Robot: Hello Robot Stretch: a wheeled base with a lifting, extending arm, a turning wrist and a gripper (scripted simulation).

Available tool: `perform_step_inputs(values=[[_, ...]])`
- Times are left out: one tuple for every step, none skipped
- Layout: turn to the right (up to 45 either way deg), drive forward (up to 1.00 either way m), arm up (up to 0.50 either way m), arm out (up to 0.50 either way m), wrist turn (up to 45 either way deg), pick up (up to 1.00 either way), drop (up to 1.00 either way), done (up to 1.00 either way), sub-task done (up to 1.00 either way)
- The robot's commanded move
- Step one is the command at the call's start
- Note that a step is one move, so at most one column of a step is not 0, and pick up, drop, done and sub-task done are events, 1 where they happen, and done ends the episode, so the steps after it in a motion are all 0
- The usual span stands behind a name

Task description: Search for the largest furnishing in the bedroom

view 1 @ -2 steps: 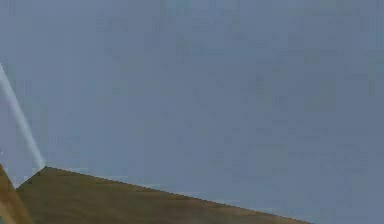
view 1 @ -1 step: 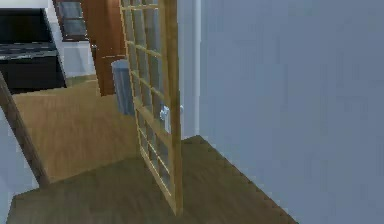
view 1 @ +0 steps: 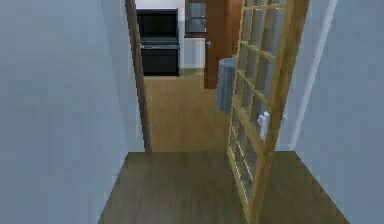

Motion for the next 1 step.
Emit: perform_step_inputs(values=[[0.0,1.0,0.0,0.0,0.0,0.0,0.0,0.0,0.0]])
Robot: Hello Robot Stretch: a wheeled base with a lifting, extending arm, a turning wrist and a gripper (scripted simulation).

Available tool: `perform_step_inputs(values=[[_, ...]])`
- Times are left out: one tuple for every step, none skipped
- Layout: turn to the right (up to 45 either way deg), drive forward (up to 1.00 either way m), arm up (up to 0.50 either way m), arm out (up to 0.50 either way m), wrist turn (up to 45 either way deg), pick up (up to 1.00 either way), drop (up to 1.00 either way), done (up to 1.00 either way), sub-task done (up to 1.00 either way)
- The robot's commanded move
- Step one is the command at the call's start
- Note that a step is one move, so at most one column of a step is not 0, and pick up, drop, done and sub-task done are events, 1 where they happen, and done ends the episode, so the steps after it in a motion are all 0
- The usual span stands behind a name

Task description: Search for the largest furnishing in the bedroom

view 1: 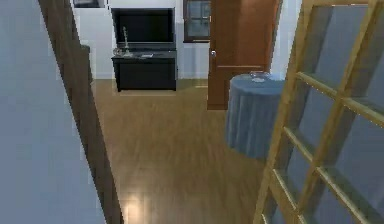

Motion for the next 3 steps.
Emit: perform_step_inputs(values=[[-3.0,0.0,0.0,0.0,0.0,0.0,0.0,0.0,0.0],[0.0,1.0,0.0,0.0,0.0,0.0,0.0,0.0,0.0],[0.0,1.0,0.0,0.0,0.0,0.0,0.0,0.0,0.0]])
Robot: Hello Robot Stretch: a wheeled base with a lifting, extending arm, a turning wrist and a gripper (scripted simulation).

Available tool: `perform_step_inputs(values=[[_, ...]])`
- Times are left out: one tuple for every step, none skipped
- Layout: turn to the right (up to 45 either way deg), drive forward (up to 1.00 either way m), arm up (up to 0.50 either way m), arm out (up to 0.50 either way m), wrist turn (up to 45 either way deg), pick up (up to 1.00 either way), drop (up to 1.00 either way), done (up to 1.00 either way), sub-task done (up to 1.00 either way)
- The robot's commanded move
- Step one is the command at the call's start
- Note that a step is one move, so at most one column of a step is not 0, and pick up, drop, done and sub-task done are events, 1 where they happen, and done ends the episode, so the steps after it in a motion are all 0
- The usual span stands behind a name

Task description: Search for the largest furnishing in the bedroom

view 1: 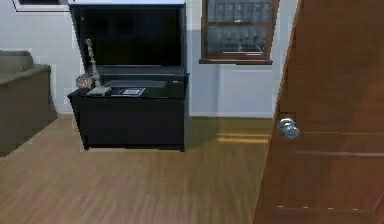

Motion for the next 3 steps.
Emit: perform_step_inputs(values=[[0.0,1.0,0.0,0.0,0.0,0.0,0.0,0.0,0.0],[0.0,0.35,0.0,0.0,0.0,0.0,0.0,0.0,0.0],[45.0,0.0,0.0,0.0,0.0,0.0,0.0,0.0,0.0]])
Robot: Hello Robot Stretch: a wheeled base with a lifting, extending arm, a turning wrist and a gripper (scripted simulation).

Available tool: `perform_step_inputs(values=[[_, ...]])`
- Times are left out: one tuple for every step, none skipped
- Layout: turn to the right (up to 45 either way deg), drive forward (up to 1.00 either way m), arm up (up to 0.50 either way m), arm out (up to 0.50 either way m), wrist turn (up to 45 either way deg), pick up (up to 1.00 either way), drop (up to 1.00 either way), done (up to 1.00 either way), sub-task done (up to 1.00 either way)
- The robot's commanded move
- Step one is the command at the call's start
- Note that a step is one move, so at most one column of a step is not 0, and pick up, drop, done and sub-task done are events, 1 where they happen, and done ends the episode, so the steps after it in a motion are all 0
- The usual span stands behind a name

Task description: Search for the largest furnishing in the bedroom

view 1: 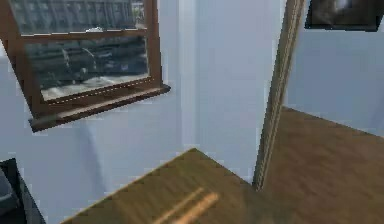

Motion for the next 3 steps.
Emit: perform_step_inputs(values=[[33.0,0.0,0.0,0.0,0.0,0.0,0.0,0.0,0.0],[0.0,0.75,0.0,0.0,0.0,0.0,0.0,0.0,0.0],[6.0,0.0,0.0,0.0,0.0,0.0,0.0,0.0,0.0]])
